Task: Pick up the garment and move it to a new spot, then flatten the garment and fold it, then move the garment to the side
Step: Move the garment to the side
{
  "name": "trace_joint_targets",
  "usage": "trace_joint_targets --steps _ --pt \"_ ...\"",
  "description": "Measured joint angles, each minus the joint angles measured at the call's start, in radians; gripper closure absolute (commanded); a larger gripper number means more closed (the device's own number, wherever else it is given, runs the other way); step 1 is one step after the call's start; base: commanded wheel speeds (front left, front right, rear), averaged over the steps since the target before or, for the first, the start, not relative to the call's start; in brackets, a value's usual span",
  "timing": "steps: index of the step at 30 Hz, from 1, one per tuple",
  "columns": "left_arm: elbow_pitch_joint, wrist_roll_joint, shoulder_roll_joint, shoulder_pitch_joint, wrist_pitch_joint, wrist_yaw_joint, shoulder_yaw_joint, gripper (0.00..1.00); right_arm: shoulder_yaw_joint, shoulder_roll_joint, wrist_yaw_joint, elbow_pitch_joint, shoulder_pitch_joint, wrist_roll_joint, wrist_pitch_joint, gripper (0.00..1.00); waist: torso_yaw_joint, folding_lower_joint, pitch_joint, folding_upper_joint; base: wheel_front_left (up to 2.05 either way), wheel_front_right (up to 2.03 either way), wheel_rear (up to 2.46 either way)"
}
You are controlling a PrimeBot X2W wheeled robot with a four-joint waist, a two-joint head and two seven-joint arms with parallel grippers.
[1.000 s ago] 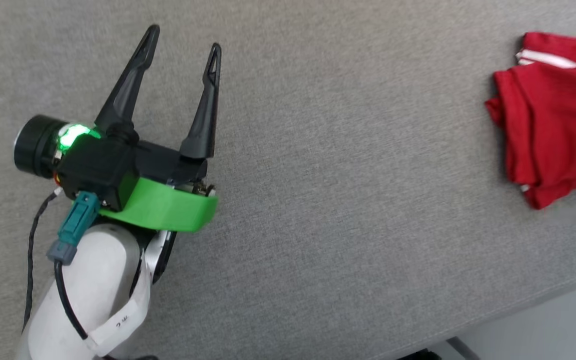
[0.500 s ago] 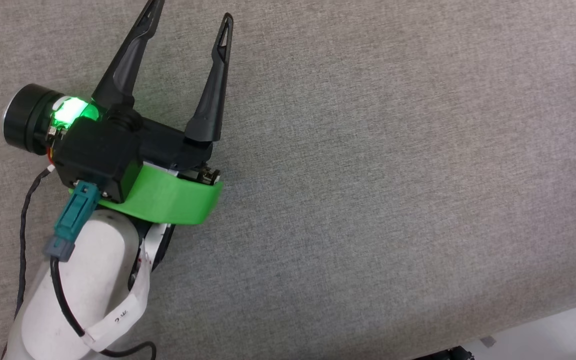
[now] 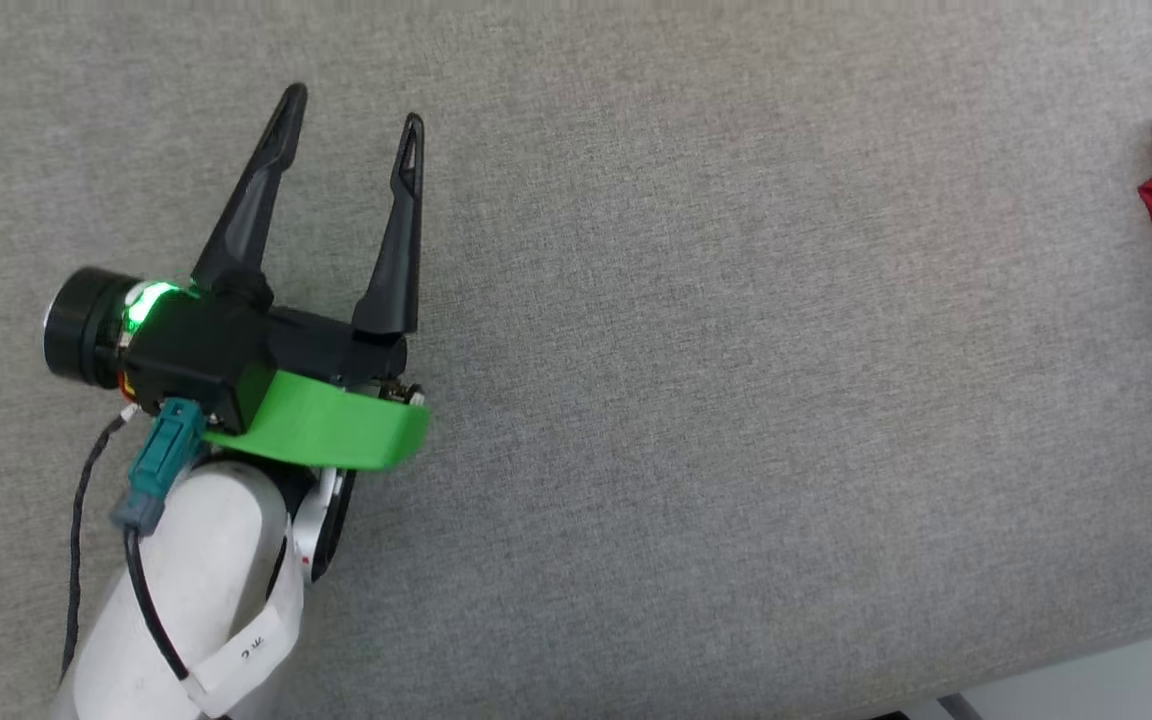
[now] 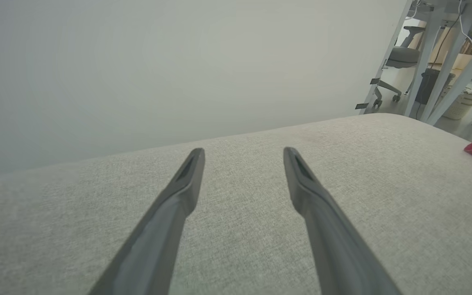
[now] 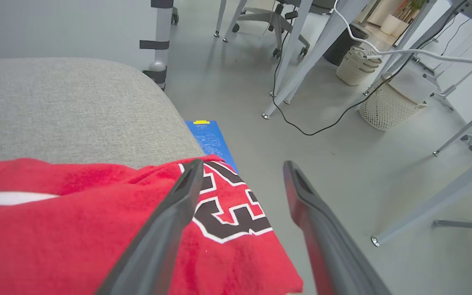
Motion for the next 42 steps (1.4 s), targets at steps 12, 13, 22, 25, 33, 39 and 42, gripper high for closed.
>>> trace_joint_targets --steps 12,13,22,25,33,39,42 --pt "0.067 -0.061 -0.009 0.185 -0.052 0.073 0.068 0.00 0.104 0.179 0.000 -0.290 0.328 0.111 -0.050 0.00 0.049 -0.0001 -0.205 0.0000 0.00 0.00 0.00" --pt "0.072 -0.064 -0.008 0.198 -0.054 0.077 0.073 0.00 0.123 0.193 0.000 -0.319 0.353 0.116 -0.050 0.00 0.054 -0.0002 -0.221 0.0000 0.00 0.00 0.00" --pt "0.109 -0.097 -0.019 0.283 -0.072 0.111 0.095 0.00 0.283 0.292 0.000 -0.507 0.503 0.151 -0.031 0.00 0.125 -0.0002 -0.325 0.0000 0.00 0.00 0.00" --pt "0.125 -0.107 -0.027 0.298 -0.080 0.114 0.101 0.00 0.330 0.329 0.000 -0.564 0.544 0.150 -0.026 0.00 0.156 -0.0002 -0.350 0.0000 0.00 0.00 0.00" --pt "0.181 -0.122 -0.037 0.353 -0.093 0.115 0.106 0.00 0.408 0.397 0.000 -0.721 0.670 0.146 0.014 0.00 0.222 -0.0001 -0.431 -0.0001 0.00 0.00 0.00" --pt "0.198 -0.124 -0.036 0.410 -0.094 0.115 0.103 0.00 0.439 0.423 0.000 -0.833 0.790 0.129 0.064 0.00 0.248 -0.0001 -0.503 0.0000 0.00 0.00 0.00" --pt "0.199 -0.124 -0.033 0.432 -0.092 0.114 0.094 0.00 0.451 0.428 0.000 -0.882 0.837 0.120 0.088 0.00 0.253 -0.0002 -0.535 0.0000 0.00 0.00 0.00"
